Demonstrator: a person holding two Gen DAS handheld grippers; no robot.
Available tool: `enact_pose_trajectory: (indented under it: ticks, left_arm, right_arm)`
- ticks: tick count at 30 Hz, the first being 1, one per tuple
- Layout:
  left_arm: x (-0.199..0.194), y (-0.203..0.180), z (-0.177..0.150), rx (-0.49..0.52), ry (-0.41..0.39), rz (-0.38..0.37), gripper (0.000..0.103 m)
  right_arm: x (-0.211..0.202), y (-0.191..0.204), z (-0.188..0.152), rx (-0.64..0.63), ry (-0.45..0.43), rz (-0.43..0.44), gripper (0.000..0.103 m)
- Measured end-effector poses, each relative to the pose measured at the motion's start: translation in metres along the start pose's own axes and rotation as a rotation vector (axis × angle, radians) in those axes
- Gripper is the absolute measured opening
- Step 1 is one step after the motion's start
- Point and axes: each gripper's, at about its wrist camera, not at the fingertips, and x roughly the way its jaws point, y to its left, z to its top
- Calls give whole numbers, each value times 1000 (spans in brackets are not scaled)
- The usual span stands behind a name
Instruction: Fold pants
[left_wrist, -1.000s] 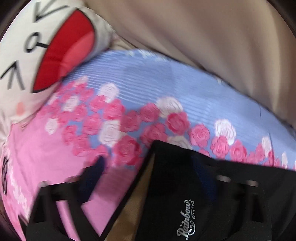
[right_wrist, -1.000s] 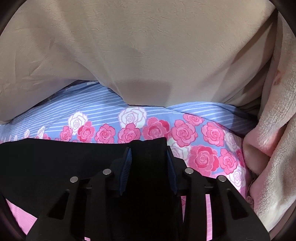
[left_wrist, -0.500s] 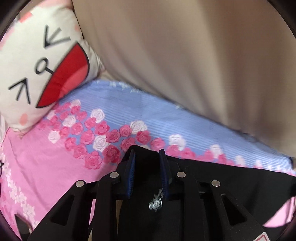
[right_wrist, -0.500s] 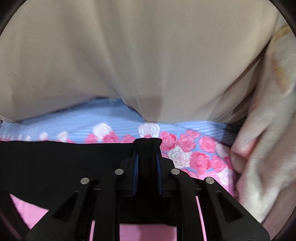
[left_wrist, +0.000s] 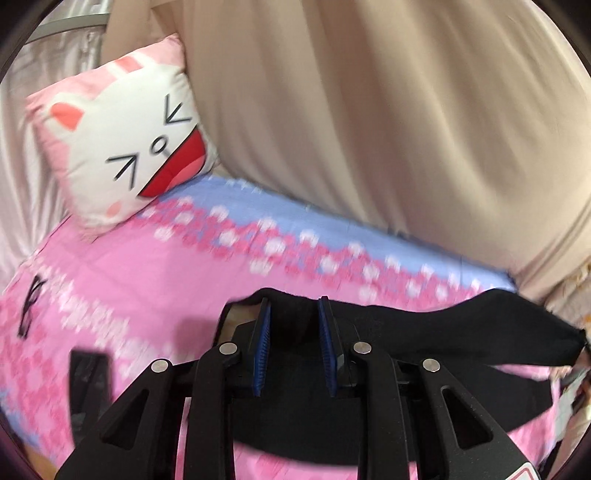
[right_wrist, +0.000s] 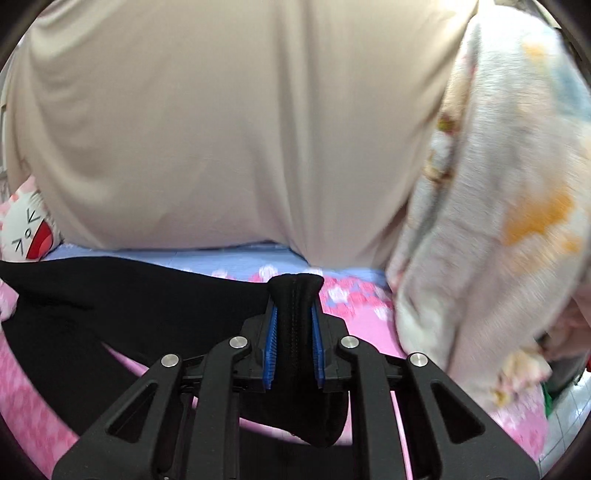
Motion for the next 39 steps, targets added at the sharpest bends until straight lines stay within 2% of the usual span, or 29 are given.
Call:
enact_pose_trajectory:
  ticks: [3, 7, 9, 12, 15, 17, 19, 20, 21, 23, 24, 25, 28, 29, 31, 33, 35, 36, 38, 39]
  left_arm:
    - [-3, 14, -37, 7, 52, 40, 22]
    - [13, 39, -86, -21, 152, 97, 23]
    - [27, 48, -112, -23, 214, 137, 23]
    - [41, 50, -133, -4, 264, 191, 24]
    - [24, 39, -126, 25, 225, 241, 27]
    - [-1, 27, -110, 68, 161, 310, 30]
    - [-26, 18, -95, 74, 103, 340, 54]
    - [-44, 9, -86, 77, 57, 344, 56]
    - [-54, 1, -81, 81, 32, 333, 56]
    - [-65, -24, -73, 107, 3, 298, 61]
    - [-63, -39, -72, 122, -1, 279, 68]
    - [-58, -53, -72, 143, 1, 261, 68]
    - [-27, -118, -90, 294, 30, 186, 68]
    - [-17, -136, -95, 334, 39, 169, 68]
    - [12, -182, -117, 429, 81, 90, 68]
    - [35, -215, -131, 463, 135, 15, 68]
    - [59, -242, -142, 477, 190, -42, 68]
    - [67, -250, -145, 479, 205, -45, 68]
    - [80, -263, -152, 485, 226, -50, 68]
    - [86, -268, -155, 485, 238, -42, 68]
  right_arm:
    - [-22, -1, -34, -15, 38, -7, 15]
    - [-26, -2, -92, -18, 149, -11, 15]
    - [-23, -5, -111, -15, 196, -16, 15]
    - [-26, -8, -128, 24, 238, -10, 15]
    - [-29, -8, -135, 53, 257, 15, 17]
    - [-33, -7, -138, 49, 250, 14, 24]
    - [-37, -7, -138, 44, 248, 3, 42]
    - [-39, -7, -138, 41, 243, -5, 46]
    - [-43, -8, -138, 40, 229, -17, 52]
    - [-47, -15, -135, 57, 211, -18, 57]
    - [-50, -20, -133, 84, 200, -12, 62]
    - [-51, -25, -132, 113, 194, -1, 70]
    - [-52, -47, -126, 291, 180, 104, 71]
    - [-50, -51, -123, 320, 180, 113, 71]
    - [-37, -62, -118, 384, 214, 142, 75]
    - [-10, -72, -116, 434, 293, 103, 82]
    - [19, -78, -115, 442, 366, 82, 82]
    - [38, -82, -115, 459, 393, 76, 80]
    - [63, -82, -109, 436, 405, 76, 47]
    - [68, -79, -100, 400, 391, 65, 14]
